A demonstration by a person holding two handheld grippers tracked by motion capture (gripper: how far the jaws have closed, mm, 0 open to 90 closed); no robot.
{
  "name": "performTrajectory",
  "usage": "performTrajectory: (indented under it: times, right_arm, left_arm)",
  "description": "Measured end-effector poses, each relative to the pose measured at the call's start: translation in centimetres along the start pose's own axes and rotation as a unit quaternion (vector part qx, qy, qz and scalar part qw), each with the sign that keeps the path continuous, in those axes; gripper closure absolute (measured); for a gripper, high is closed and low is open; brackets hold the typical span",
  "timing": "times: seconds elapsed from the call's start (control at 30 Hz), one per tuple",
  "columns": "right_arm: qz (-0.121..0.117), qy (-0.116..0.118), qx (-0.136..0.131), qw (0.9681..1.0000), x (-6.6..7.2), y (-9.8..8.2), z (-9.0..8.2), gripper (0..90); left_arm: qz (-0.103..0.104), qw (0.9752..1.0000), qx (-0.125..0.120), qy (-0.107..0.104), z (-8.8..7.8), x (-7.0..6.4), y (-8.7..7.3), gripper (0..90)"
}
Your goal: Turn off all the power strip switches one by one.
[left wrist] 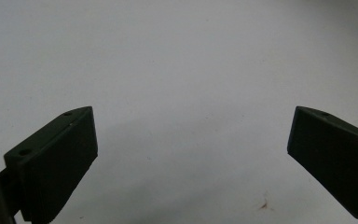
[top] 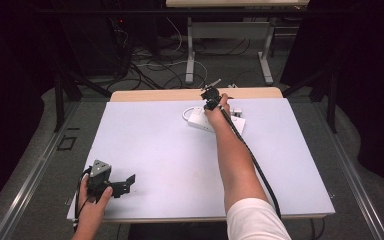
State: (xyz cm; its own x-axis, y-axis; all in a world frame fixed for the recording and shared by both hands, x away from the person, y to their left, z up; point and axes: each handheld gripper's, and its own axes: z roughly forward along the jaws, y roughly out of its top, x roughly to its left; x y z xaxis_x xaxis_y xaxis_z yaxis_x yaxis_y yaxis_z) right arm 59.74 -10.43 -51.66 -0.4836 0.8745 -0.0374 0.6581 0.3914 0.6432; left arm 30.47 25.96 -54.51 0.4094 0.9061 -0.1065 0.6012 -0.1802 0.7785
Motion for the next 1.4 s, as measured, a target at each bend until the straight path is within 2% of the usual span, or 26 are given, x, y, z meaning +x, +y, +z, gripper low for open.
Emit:
performTrajectory:
  times: [0.03,0.07,0.17,0.33,0.4,0.47,0.67,0.7,0.93,1.07,1.1,1.17,1.23,1.37,1.4]
  right_arm:
    - [0.009,0.001,-0.001,1.0000,0.0,0.0,-0.1,90.0]
    - [0.002,-0.002,0.003,1.0000,-0.2,-0.1,-0.2,90.0]
    - [0.008,-0.004,-0.001,1.0000,-0.5,-0.3,-0.3,90.0]
    - [0.010,-0.007,0.016,0.9998,-1.1,-0.7,-0.7,90.0]
    - [0.008,-0.011,0.014,0.9998,-1.4,-0.8,-0.7,90.0]
    - [0.013,-0.013,0.022,0.9996,-1.6,-0.9,-0.9,90.0]
    - [0.020,-0.010,0.029,0.9993,-1.9,-1.3,-0.9,90.0]
    - [0.030,-0.013,0.029,0.9991,-1.9,-1.4,-0.8,90.0]
    - [0.040,-0.006,0.027,0.9988,-2.0,-1.5,-0.8,90.0]
    - [0.041,-0.009,0.025,0.9988,-2.0,-1.5,-0.8,90.0]
    - [0.043,-0.004,0.015,0.9990,-2.0,-1.6,-0.7,90.0]
    - [0.045,-0.009,0.019,0.9988,-2.0,-1.7,-0.8,90.0]
    - [0.039,-0.008,0.013,0.9991,-2.1,-1.9,-0.6,90.0]
    - [0.053,-0.008,0.012,0.9985,-2.2,-2.1,-0.7,90.0]
    - [0.048,-0.005,0.011,0.9988,-2.3,-2.1,-0.7,90.0]
  left_arm:
    - [0.000,1.0000,0.001,0.000,0.0,0.0,0.0,1.4]
    - [0.002,1.0000,0.000,-0.001,0.0,0.0,0.0,1.4]
    - [0.003,1.0000,0.000,-0.001,0.1,-0.1,0.0,1.5]
    - [0.006,1.0000,0.003,-0.001,0.1,-0.1,0.1,1.5]
    - [0.004,1.0000,0.002,-0.001,0.1,-0.1,0.1,1.5]
    - [0.004,1.0000,0.001,-0.001,0.1,-0.1,0.1,1.5]
    - [0.004,1.0000,0.002,-0.001,0.1,-0.2,0.1,1.5]
    - [0.005,1.0000,0.002,-0.001,0.1,-0.2,0.1,1.5]
    - [0.004,1.0000,0.000,0.000,0.1,-0.2,0.1,1.5]
    - [0.006,1.0000,0.001,0.000,0.0,-0.1,0.1,1.5]
    - [0.005,1.0000,0.000,0.000,0.0,-0.1,0.0,1.5]
    - [0.005,1.0000,-0.001,0.000,0.0,-0.1,0.0,1.5]
    - [0.005,1.0000,-0.001,0.000,0.0,-0.1,0.0,1.5]
    - [0.006,1.0000,0.001,0.000,0.0,-0.1,0.1,1.5]
    - [0.006,1.0000,0.001,0.000,0.0,-0.2,0.1,1.5]
